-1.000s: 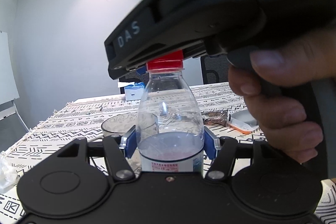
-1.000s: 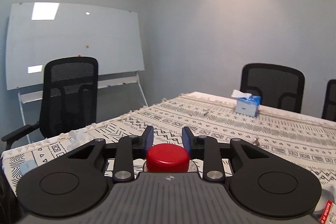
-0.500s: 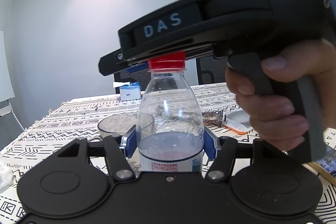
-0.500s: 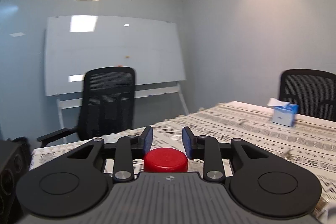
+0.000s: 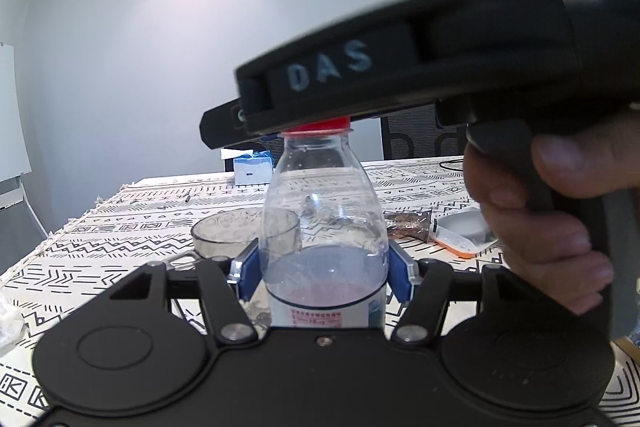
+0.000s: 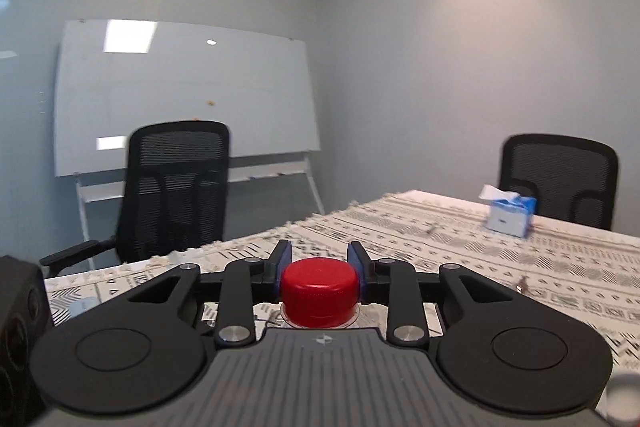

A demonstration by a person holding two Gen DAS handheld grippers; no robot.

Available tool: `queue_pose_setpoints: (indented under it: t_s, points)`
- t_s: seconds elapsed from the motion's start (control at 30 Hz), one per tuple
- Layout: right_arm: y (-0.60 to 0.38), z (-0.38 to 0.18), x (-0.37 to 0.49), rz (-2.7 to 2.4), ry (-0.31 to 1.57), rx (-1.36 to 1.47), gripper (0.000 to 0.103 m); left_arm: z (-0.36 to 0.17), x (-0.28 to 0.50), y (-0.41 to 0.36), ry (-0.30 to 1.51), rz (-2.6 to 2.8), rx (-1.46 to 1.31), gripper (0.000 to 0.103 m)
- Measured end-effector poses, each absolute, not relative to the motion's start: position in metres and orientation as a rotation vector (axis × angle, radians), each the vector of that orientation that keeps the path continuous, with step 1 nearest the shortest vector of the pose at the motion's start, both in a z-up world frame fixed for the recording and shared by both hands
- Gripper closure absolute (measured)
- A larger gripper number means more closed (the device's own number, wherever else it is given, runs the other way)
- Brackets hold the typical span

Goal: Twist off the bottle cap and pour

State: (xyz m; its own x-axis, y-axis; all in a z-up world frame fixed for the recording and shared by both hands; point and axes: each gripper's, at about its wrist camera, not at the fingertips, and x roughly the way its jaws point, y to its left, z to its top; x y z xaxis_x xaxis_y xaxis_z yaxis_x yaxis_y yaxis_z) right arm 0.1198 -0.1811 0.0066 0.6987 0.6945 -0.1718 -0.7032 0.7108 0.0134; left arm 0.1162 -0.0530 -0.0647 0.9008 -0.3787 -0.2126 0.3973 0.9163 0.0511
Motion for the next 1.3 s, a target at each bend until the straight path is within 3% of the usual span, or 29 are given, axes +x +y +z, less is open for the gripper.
queue_pose_setpoints:
  t_s: [0.27, 0.6, 0.83, 0.97, 1.03, 1.1, 1.3]
  points:
    - [-0.215, 0.003, 0.153, 1.110, 0.117, -0.005, 0.074, -0.066, 0.118, -0.051, 0.201, -0.423, 0.081, 0.039]
    - [-0.207, 0.016, 0.135, 0.971, 0.173, -0.040, 0.073, -0.059, 0.103, -0.052, 0.175, -0.415, 0.192, 0.031]
    - [-0.201, 0.019, 0.127, 0.893, 0.217, -0.045, 0.073, -0.055, 0.104, -0.045, 0.172, -0.442, 0.198, 0.038]
    - [-0.188, 0.025, 0.115, 0.751, 0.243, -0.043, 0.065, -0.058, 0.104, -0.045, 0.159, -0.438, 0.183, 0.038]
    - [-0.176, 0.018, 0.104, 0.645, 0.245, -0.055, 0.065, -0.059, 0.103, -0.047, 0.150, -0.431, 0.187, 0.038]
    - [-0.172, 0.018, 0.102, 0.599, 0.251, -0.039, 0.073, -0.060, 0.103, -0.047, 0.147, -0.421, 0.181, 0.039]
    - [-0.170, 0.008, 0.104, 0.611, 0.237, -0.040, 0.074, -0.059, 0.102, -0.041, 0.149, -0.424, 0.165, 0.039]
